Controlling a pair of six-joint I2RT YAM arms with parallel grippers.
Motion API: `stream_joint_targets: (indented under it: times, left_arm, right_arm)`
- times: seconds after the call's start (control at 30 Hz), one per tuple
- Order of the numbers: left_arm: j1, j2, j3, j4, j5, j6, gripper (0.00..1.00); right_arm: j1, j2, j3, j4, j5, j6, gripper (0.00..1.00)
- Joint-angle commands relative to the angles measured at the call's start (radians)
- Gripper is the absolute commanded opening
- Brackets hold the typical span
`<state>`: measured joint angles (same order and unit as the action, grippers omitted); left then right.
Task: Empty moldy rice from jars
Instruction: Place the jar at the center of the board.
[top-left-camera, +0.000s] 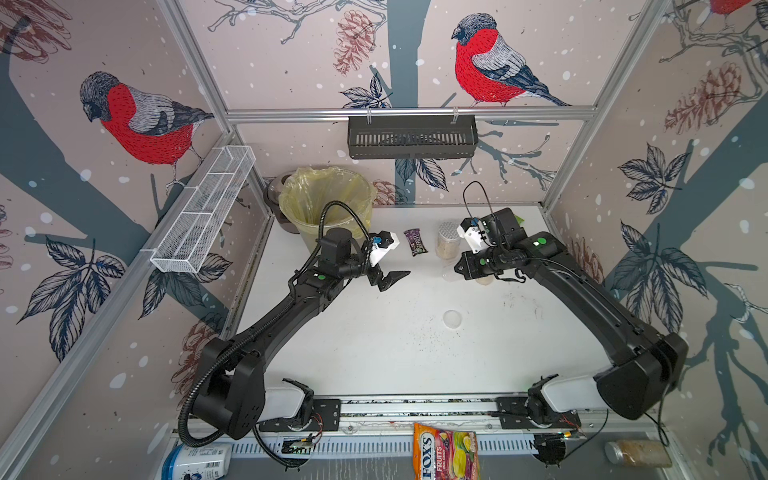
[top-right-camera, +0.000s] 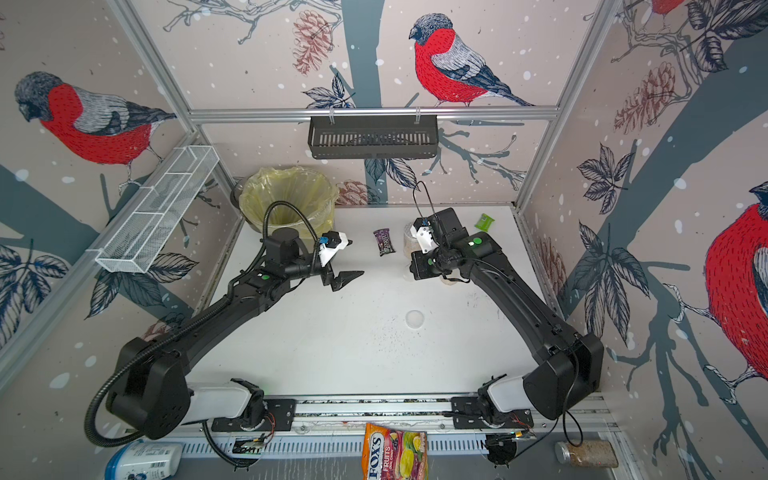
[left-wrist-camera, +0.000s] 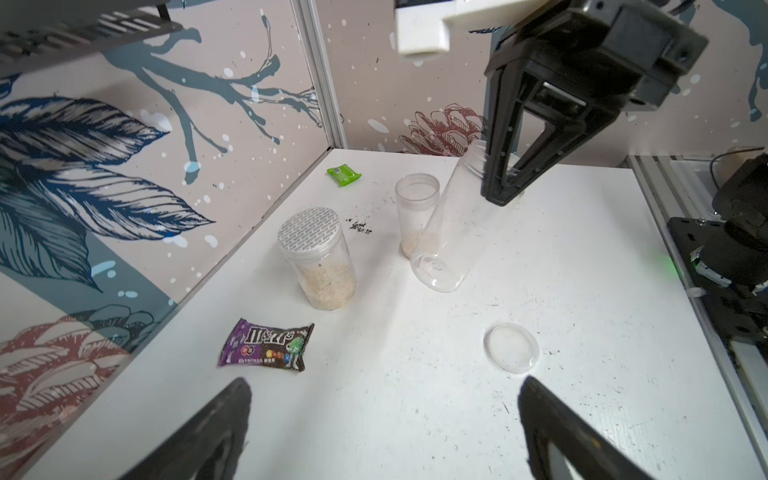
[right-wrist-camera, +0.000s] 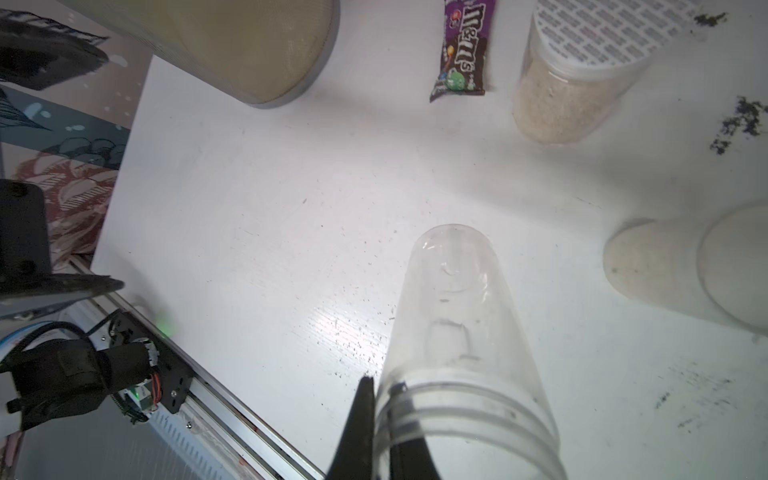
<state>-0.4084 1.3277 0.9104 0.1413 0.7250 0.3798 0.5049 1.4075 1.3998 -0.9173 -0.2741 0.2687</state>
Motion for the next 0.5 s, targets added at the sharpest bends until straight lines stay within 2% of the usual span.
stream_joint_targets:
  times: [0.0,0.23,0.37,0.47]
  left_arm:
    - [0.0,-0.006,-0.008,-0.023,-0.059,-0.08,0.99]
    - [0.0,0.066,0.051,-0.1,-0.149,-0.209,0.98]
    - [0.0,0.103,0.082,-0.122,-0.17,-0.274,0.98]
    - [0.0,0.117,0.082,-0.07,-0.114,-0.321,0.98]
  right_arm:
    - [0.016,-0.005,-0.004,-0.113,0.118,0.064,0.01]
    - [0.033,-0.044,-0.118,-0.194,0.254,0.191,0.01]
    - [0.023,-0.099,-0.225,-0.156,0.239,0.232,0.01]
    - [0.021,-0.111,-0.28,-0.126,0.222,0.238,0.01]
